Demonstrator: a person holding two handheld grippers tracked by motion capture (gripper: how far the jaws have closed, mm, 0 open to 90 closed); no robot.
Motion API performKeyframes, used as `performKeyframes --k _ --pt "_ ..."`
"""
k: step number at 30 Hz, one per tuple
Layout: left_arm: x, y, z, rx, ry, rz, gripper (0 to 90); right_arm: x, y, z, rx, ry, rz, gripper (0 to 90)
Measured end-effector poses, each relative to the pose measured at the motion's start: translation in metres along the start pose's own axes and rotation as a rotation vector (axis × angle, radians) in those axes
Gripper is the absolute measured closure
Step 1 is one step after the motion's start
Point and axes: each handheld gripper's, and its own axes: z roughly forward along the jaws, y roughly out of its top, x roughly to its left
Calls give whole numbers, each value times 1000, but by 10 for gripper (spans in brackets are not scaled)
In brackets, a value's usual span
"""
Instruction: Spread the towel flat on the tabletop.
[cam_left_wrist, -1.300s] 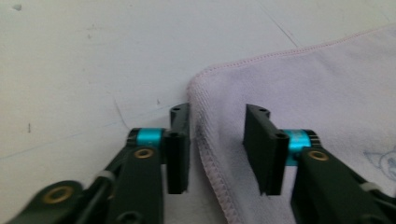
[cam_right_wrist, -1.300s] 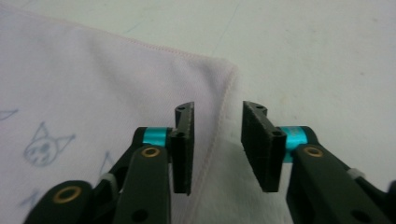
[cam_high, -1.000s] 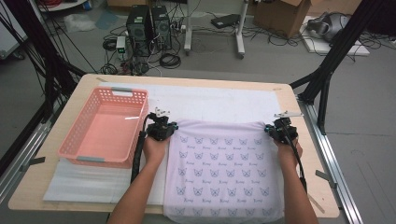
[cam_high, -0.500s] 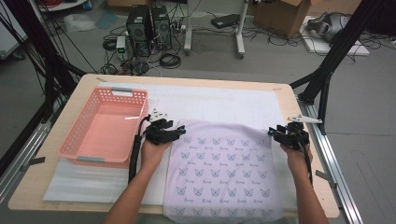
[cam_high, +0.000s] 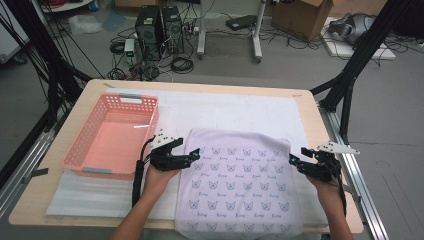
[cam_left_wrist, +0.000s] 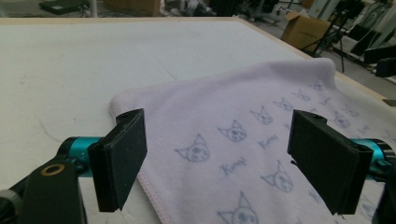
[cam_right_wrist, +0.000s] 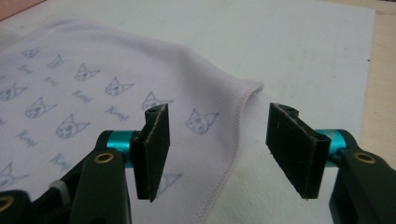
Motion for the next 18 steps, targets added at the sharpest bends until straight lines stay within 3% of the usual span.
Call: performKeyframes --k 1,4,7,13,18 --pt "0 0 0 17 0 14 206 2 -2 0 -4 2 -2 371" --pt "2 -1 -2 14 -12 -27 206 2 -8 -1 10 5 -4 329" --pt "2 0 -3 10 -28 -38 207 2 -11 -4 40 -27 -22 324" --pt "1 0 -4 12 -10 -18 210 -4 -13 -12 -5 -22 25 326" --pt "-1 0 -5 7 -2 -13 213 -2 -14 -11 1 -6 19 354"
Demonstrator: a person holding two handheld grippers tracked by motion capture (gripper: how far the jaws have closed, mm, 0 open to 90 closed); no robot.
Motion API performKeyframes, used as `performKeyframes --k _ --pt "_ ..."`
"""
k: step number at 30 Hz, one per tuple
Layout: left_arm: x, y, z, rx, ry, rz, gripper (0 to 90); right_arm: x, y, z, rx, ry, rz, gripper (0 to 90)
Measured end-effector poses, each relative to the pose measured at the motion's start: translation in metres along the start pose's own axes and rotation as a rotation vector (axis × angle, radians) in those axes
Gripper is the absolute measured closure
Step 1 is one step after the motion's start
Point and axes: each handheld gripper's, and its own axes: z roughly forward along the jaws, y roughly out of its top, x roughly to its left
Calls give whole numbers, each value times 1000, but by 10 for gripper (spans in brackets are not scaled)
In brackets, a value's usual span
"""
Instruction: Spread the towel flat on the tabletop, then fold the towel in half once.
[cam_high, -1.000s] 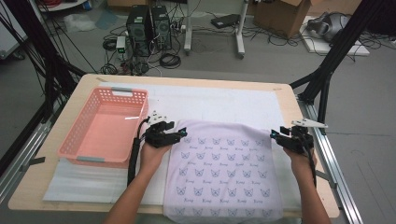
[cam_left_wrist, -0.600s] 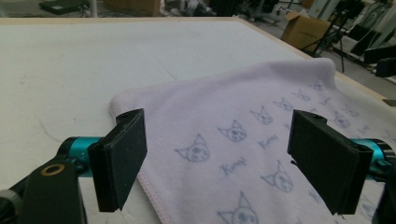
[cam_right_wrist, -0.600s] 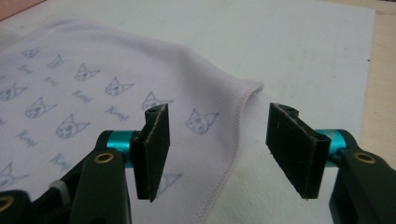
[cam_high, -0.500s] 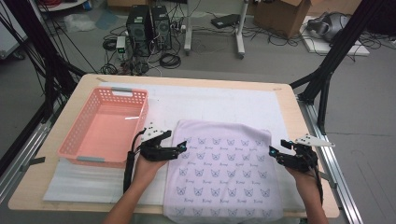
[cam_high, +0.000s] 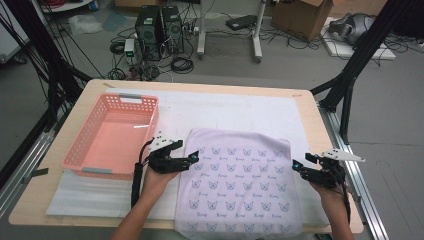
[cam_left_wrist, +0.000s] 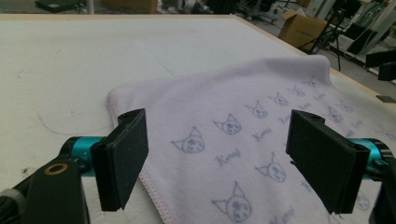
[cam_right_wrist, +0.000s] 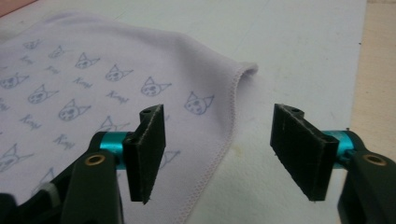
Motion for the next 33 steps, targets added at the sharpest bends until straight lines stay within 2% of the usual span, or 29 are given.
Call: performKeyframes --k 13,18,23,25,29,32,33 --pt "5 -1 1 30 23 -17 250 5 1 10 23 14 1 353" --pt "8 -3 2 50 31 -29 259 4 -2 13 36 12 10 353" --pt "12 -2 6 71 33 -38 309 2 -2 17 47 -3 13 354" --pt "13 -3 10 92 37 -40 315 3 -2 19 56 -20 21 354" --pt "18 -6 20 145 54 -81 321 4 -2 24 64 -18 24 357" --pt "20 -8 27 177 87 -80 327 2 -1 27 67 -4 32 380" --pt "20 -7 30 204 102 -71 330 2 0 30 68 -4 33 386"
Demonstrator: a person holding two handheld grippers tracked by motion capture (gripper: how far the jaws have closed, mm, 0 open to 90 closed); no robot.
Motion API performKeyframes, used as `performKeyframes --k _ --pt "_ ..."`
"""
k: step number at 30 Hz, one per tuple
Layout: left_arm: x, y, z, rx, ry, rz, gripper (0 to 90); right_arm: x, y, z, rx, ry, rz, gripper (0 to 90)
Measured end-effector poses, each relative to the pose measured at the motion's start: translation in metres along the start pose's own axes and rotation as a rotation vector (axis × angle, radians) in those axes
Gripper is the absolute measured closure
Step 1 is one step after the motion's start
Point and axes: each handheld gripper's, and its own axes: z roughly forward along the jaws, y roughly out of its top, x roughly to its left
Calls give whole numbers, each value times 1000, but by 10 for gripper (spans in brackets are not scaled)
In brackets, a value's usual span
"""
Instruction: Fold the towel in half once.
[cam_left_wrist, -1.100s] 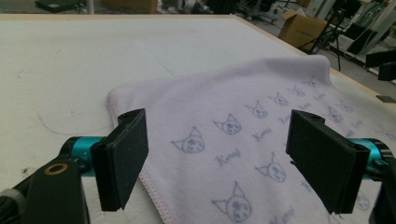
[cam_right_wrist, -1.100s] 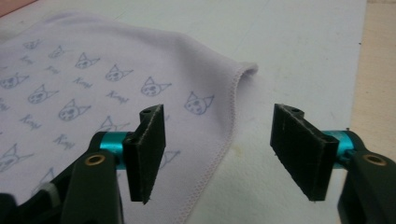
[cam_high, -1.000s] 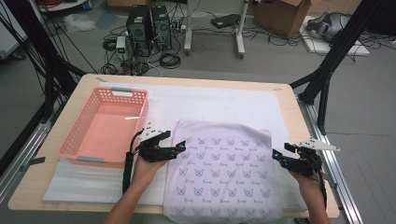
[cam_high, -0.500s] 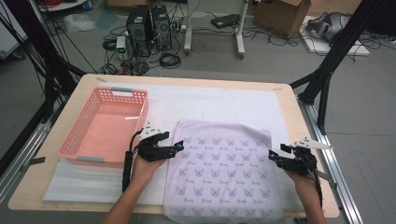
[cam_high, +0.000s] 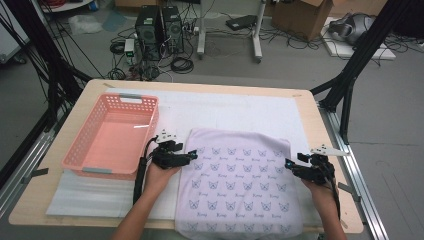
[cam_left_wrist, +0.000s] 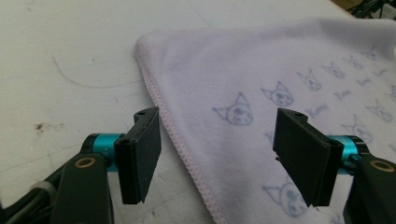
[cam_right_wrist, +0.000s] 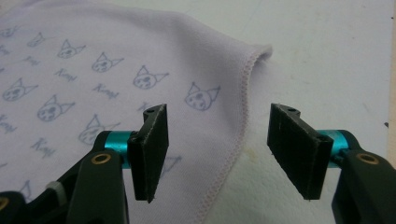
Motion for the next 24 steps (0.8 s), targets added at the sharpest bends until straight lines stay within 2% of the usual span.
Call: performKeyframes --k 1,2,4,8,10,11,12,15,16,17,18,20,22,24 --pt "-2 1 3 16 25 28 329 0 1 2 5 0 4 390" --pt "-2 3 6 32 33 47 329 -1 3 5 14 -2 2 401" --pt "-3 3 11 46 40 46 337 -2 6 12 30 -2 7 414" --pt "-5 4 12 56 76 73 403 -4 12 28 65 -26 2 439" --pt "-11 4 14 71 131 142 470 -5 14 35 97 -36 -3 466" --pt "-14 3 14 76 145 177 497 -5 15 39 108 -34 -5 478" --pt "-14 4 14 80 133 187 533 -4 16 40 107 -45 -18 512" --pt "-15 4 14 79 111 176 682 -3 18 42 112 -67 -40 590" --pt "-15 4 14 82 90 157 746 -3 18 42 110 -70 -36 663" --pt "-15 5 15 80 75 130 826 -4 18 41 108 -61 -31 796" --pt "-15 5 15 80 71 116 844 -5 18 41 115 -47 -33 859" --pt "-13 7 14 86 62 90 860 -4 18 41 119 -43 -38 873" --pt "-11 9 12 62 65 86 863 -4 19 40 118 -58 -50 877" --pt "-9 14 9 33 84 79 877 -6 21 40 99 -63 -42 878"
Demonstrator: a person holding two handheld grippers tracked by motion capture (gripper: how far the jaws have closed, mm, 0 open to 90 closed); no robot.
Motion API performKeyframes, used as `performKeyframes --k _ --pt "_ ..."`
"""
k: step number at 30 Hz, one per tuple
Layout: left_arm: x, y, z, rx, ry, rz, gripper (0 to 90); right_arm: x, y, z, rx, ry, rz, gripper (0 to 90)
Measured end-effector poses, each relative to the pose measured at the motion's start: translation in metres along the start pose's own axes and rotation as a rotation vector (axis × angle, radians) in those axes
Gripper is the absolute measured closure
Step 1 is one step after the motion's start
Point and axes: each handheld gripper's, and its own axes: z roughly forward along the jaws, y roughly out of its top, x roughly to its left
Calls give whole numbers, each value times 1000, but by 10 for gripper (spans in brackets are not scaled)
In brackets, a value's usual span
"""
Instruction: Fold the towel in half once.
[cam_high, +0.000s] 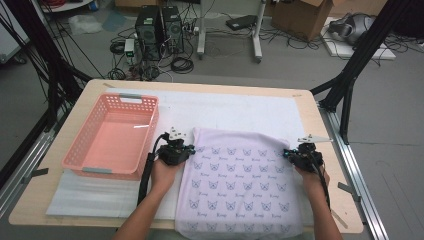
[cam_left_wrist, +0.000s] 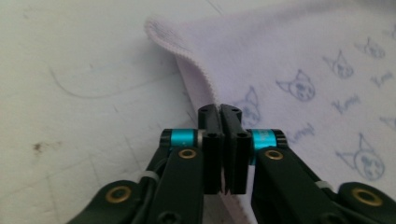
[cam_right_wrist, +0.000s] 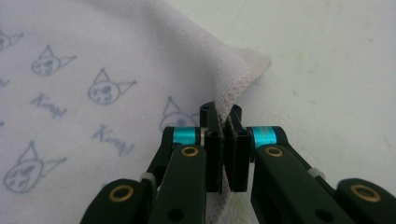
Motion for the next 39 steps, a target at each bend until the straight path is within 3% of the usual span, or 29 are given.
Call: performKeyframes --k 3,5,6,8,10,13,15,17,21,24,27,33,39 --pt "7 13 -5 -46 2 -34 879 -7 2 -3 -47 -9 38 881" --pt "8 21 -5 -59 11 -22 881 -11 6 -3 -50 -26 47 881" --pt "9 25 -5 -83 19 -23 881 -12 9 -4 -63 -36 47 881" --pt "12 33 -2 -80 34 -32 882 -15 18 -8 -108 -49 74 881" --pt "15 36 -3 -101 27 -75 881 -18 25 -11 -138 -32 104 880" --pt "14 35 -10 -112 0 -60 881 -13 27 -17 -141 -14 74 879" --pt "14 32 -17 -118 -29 -64 880 -9 25 -20 -147 4 54 879" --pt "13 28 -24 -123 -43 -63 880 -6 21 -26 -158 57 62 878" --pt "9 14 -36 -124 -82 -69 880 4 11 -38 -170 95 21 877" --pt "5 2 -43 -131 -111 -78 879 11 2 -48 -178 129 15 874" --pt "1 -8 -50 -129 -139 -89 879 16 -8 -54 -170 129 -1 873" --pt "-4 -22 -62 -130 -199 -99 878 17 -27 -70 -182 124 13 872" --pt "-12 -33 -74 -119 -214 -80 878 19 -44 -85 -175 136 28 871"
